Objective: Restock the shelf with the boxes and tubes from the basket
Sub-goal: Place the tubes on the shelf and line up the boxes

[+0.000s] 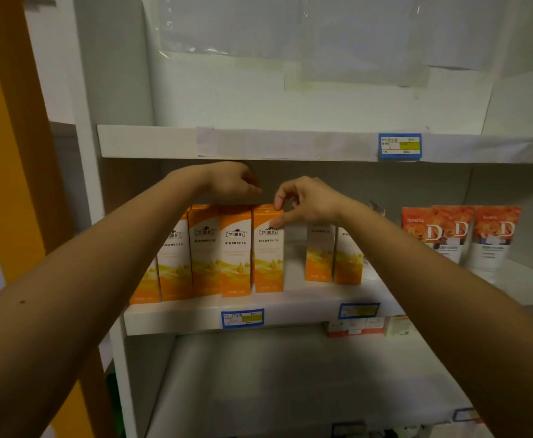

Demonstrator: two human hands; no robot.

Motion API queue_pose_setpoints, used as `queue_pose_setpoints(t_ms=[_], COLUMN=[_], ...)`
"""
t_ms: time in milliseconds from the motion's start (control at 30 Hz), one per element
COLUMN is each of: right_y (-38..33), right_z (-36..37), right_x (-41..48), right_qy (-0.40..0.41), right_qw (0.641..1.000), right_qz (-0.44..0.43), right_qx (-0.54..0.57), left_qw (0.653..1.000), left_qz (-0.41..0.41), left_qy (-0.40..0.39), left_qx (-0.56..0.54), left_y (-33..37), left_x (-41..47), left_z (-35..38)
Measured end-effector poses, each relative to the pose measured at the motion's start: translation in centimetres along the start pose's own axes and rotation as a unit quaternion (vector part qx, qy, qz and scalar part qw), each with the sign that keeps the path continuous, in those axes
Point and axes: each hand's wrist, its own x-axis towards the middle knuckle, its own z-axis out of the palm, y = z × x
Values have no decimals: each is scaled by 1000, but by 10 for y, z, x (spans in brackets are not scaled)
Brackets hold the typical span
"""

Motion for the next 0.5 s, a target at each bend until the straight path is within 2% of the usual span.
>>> queue_pose_setpoints(t_ms=[233,400,500], right_y=[6,21,37], right_z=[4,-18,-39], right_x=[-2,-16,-28], right_qy=[32,49,57], right_qw=[999,996,997], right_qz=[14,16,40], right_qx=[37,66,22], left_qw=[1000,999,999], left_qz=[22,19,21], left_qy=[-5,-38,-38], left_qx=[10,6,-5], left_y=[7,24,37], left_x=[4,6,12], left_z=[4,8,15])
